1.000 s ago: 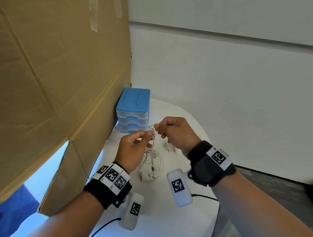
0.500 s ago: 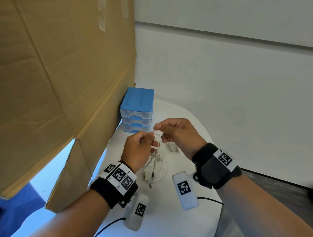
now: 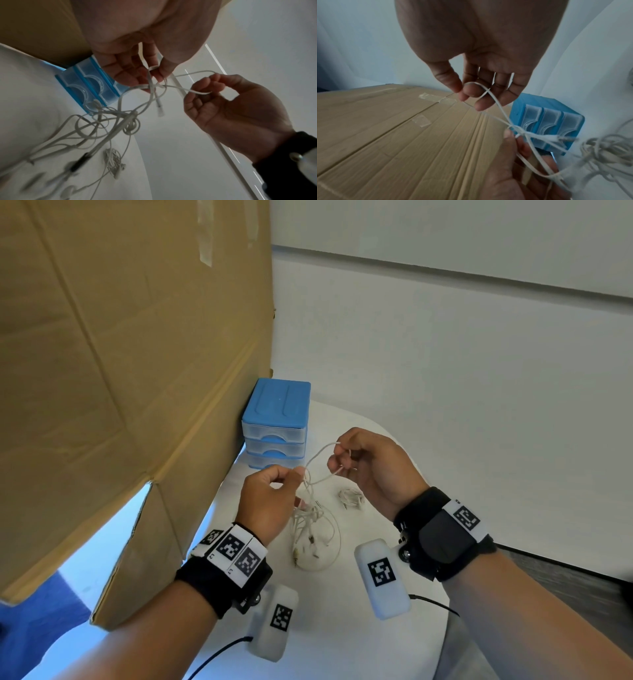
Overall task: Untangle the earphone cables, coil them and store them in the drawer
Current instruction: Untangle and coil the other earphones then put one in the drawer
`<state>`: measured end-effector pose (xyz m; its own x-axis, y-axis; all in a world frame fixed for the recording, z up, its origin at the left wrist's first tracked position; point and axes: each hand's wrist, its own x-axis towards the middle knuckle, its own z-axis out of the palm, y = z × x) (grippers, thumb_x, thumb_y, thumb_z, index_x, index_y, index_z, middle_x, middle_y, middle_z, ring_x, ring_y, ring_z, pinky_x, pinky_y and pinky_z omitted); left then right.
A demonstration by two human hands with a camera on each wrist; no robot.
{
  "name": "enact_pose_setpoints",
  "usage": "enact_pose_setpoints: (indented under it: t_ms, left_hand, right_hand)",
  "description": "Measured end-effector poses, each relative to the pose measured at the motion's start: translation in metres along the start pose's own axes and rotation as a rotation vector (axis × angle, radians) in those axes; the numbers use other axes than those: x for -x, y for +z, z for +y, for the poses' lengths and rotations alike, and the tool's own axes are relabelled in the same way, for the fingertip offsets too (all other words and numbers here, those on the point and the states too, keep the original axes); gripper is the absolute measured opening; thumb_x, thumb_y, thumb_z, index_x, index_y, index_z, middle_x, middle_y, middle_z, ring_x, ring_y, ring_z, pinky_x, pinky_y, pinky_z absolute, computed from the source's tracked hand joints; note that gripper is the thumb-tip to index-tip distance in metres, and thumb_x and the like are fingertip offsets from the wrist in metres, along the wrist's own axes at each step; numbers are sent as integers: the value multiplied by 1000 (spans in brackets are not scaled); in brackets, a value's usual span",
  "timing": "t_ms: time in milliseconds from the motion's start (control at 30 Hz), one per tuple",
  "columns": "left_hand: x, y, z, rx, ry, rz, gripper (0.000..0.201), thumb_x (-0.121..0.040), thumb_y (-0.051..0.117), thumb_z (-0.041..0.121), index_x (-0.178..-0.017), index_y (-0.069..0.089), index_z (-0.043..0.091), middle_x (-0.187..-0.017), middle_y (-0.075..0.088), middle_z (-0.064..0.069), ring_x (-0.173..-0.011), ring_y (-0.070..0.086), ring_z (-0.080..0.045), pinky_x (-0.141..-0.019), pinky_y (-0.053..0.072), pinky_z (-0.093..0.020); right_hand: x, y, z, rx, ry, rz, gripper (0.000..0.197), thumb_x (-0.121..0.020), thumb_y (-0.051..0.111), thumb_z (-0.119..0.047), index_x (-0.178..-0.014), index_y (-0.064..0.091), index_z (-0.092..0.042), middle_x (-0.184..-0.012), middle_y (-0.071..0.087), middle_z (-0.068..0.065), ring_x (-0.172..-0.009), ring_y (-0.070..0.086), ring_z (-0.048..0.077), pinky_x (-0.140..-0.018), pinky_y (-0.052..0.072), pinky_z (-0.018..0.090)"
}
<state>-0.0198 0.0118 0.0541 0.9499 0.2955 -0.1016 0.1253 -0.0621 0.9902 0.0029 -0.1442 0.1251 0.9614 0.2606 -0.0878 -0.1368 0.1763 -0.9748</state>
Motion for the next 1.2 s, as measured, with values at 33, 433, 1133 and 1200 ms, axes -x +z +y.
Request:
enact_pose_setpoints:
  t_ms: [33,433,1133,1200]
  left_hand:
    - [0,0,0,19,-16,7,25,-91,65,30,-77,68,9,-74,67,3,-53,69,-15,-61,52,-31]
    - [0,0,0,85,-124,32,25,-89,65,24,-74,67,5,-64,68,-4,-61,62,-18,-64,51,-29]
    - [15,-1,29,216,-20,-309,23,-100,48,17,-81,60,10,-74,64,-1,-52,44,-14,-58,37,-26]
    - [15,-2,29,217,-5,-323,22,-99,50,17,-83,62,9,-76,64,1,-54,45,-14,-62,39,-28]
  right_hand:
    - [1,0,-2,-42,-2,-14,17,-71,50,-14,-58,60,-11,-56,45,6,-62,55,23,-70,50,31]
    - [4,9,-2,238,-107,-5,15,-95,60,-16,-88,71,-9,-74,69,1,-58,60,14,-70,50,28]
    - [-10,-5,1,588,-15,-83,27,-96,52,-7,-114,70,-16,-110,73,0,-99,67,10,-77,51,20]
    - [-9,-3,-4,579,-24,-137,26,-93,57,-4,-113,70,-15,-106,74,-2,-96,68,8,-76,51,18]
